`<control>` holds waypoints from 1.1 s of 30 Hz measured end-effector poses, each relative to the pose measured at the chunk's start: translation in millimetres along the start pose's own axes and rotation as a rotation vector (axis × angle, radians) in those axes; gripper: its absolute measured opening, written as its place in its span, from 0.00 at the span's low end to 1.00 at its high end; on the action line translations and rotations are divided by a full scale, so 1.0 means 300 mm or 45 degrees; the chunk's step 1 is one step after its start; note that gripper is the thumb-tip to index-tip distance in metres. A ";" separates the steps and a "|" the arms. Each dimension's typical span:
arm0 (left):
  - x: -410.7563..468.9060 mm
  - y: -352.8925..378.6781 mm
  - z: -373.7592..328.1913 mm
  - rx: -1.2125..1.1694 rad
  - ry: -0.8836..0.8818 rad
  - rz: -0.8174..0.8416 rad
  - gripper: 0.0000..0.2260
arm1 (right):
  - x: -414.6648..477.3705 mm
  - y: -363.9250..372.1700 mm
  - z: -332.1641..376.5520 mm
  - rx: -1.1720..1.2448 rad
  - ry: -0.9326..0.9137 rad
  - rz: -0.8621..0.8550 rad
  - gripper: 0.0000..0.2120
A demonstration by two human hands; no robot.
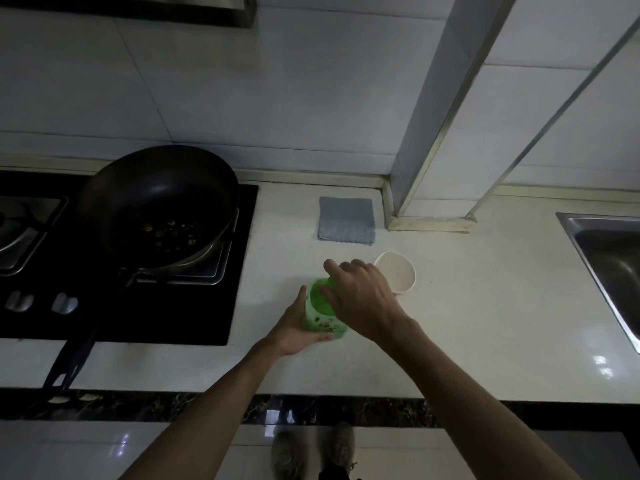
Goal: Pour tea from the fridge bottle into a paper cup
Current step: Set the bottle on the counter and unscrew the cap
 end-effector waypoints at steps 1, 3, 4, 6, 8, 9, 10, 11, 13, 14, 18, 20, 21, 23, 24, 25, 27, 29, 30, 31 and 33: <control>0.000 0.000 0.000 0.003 0.001 -0.005 0.40 | -0.003 -0.001 0.003 -0.025 -0.048 -0.007 0.17; 0.000 0.000 -0.003 0.001 0.006 -0.006 0.40 | -0.008 0.001 0.013 -0.106 -0.162 -0.018 0.17; 0.000 -0.001 -0.004 -0.001 0.007 -0.004 0.40 | -0.008 0.004 0.015 -0.147 -0.208 -0.012 0.18; 0.000 0.000 -0.003 -0.006 0.004 -0.003 0.40 | -0.006 0.000 0.014 -0.182 -0.257 -0.001 0.20; -0.003 0.000 -0.001 -0.006 -0.006 -0.011 0.41 | -0.008 -0.015 0.017 -0.175 -0.258 0.010 0.19; -0.005 0.001 0.001 -0.004 -0.013 -0.016 0.41 | -0.008 -0.023 0.013 -0.139 -0.214 0.016 0.20; -0.006 0.001 0.002 -0.004 -0.018 -0.020 0.40 | -0.005 -0.030 0.003 -0.102 -0.146 0.014 0.21; -0.007 0.002 0.002 -0.008 -0.020 -0.023 0.40 | 0.000 -0.036 -0.008 -0.087 -0.068 0.010 0.24; -0.008 0.003 0.003 -0.018 -0.024 -0.026 0.39 | 0.009 -0.028 -0.029 -0.116 0.065 0.039 0.26; -0.008 0.004 0.002 -0.021 -0.021 -0.025 0.39 | 0.009 -0.020 -0.035 -0.117 0.105 0.050 0.25; -0.007 0.007 0.002 -0.024 -0.016 -0.027 0.39 | 0.002 -0.014 -0.021 -0.058 0.045 0.028 0.19; -0.008 0.006 0.004 -0.034 -0.016 -0.037 0.39 | -0.004 -0.013 -0.001 -0.076 -0.070 0.060 0.18; -0.008 0.006 0.005 -0.034 -0.015 -0.038 0.39 | -0.008 -0.012 0.008 -0.103 -0.137 0.087 0.17; -0.006 0.008 0.006 -0.034 -0.006 -0.028 0.40 | -0.016 -0.004 0.014 -0.166 -0.226 0.161 0.21; -0.006 0.010 0.006 -0.034 -0.007 -0.022 0.41 | -0.019 0.000 0.010 -0.178 -0.242 0.198 0.23; -0.006 0.012 0.005 -0.038 -0.008 -0.020 0.41 | -0.023 0.001 0.009 -0.174 -0.248 0.225 0.26; -0.009 0.011 0.005 -0.042 -0.013 -0.032 0.40 | -0.019 0.001 0.008 -0.115 -0.205 0.229 0.33; -0.010 0.009 0.012 -0.052 -0.036 -0.036 0.40 | 0.006 -0.005 -0.003 -0.035 -0.052 0.174 0.41; -0.010 0.012 0.014 -0.063 -0.041 -0.028 0.41 | 0.021 -0.009 -0.013 -0.023 0.039 0.124 0.43; -0.010 0.015 0.016 -0.071 -0.038 -0.016 0.44 | 0.034 -0.014 -0.022 -0.030 0.122 0.081 0.43; -0.012 0.018 0.016 -0.072 -0.035 -0.002 0.45 | 0.047 -0.019 -0.037 -0.061 0.251 0.053 0.40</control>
Point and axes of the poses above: each hand's wrist, its own x-axis towards the middle knuckle, its own y-axis out of the palm, z = x × y, the point moved 9 cm from there along x, towards the middle knuckle, and after that the axes turned 5 degrees about y, right-handed, at the moved point
